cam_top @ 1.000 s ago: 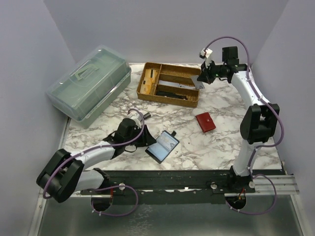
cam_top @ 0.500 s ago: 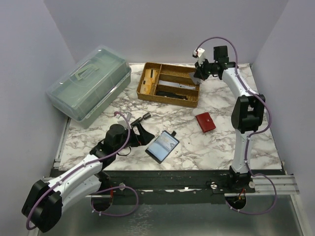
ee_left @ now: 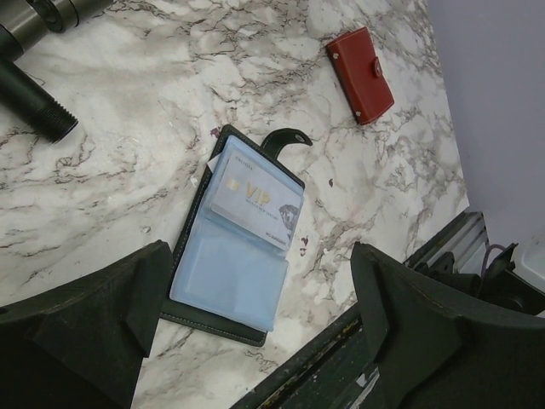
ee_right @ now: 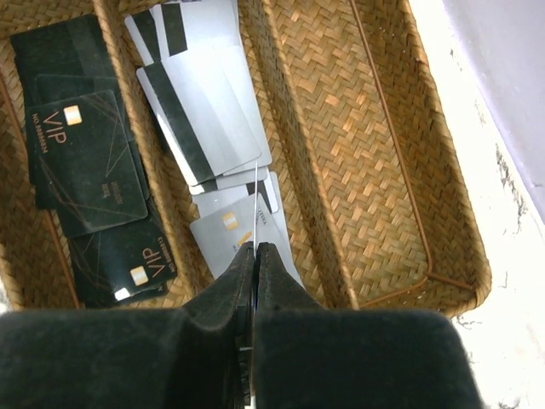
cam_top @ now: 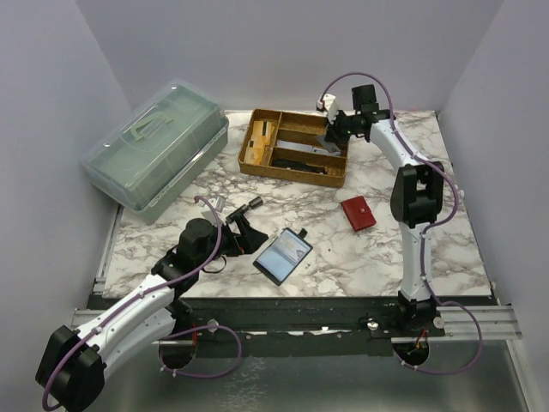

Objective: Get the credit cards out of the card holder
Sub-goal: Move the storage box to the center of the board.

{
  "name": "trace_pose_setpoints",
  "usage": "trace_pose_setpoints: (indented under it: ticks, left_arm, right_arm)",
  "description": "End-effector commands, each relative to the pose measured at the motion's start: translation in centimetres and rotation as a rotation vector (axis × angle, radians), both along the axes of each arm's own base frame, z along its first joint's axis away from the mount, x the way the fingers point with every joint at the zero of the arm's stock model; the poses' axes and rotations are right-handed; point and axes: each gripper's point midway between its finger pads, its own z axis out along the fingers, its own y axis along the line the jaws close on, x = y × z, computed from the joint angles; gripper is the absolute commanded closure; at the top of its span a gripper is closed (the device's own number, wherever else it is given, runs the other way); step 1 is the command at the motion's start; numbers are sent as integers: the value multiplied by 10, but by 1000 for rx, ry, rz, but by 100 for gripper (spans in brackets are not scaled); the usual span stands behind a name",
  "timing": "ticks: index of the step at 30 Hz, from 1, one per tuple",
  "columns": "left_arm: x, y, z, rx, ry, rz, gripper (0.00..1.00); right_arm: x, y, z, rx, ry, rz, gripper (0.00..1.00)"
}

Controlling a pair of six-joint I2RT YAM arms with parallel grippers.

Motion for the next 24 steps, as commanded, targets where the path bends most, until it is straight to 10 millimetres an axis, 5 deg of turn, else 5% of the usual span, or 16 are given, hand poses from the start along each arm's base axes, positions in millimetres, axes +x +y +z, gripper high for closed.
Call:
trace_pose_setpoints:
  ticks: [1, 10, 18, 24]
  left_arm:
    - [0, 0, 7, -14, -4, 0, 6]
    - [5, -5, 5, 37, -13, -35, 6]
    - [32, -12, 27, 49, -81, -14, 1]
    - [76, -28, 46, -16, -104, 54, 1]
  right_arm:
    - [8, -8, -15, -84, 30, -32, 100]
    - [-38, -35, -47, -172, 155, -127, 100]
    - [-85, -25, -31, -95, 224, -74, 100]
    - [-73, -22, -7, -43, 143, -122, 100]
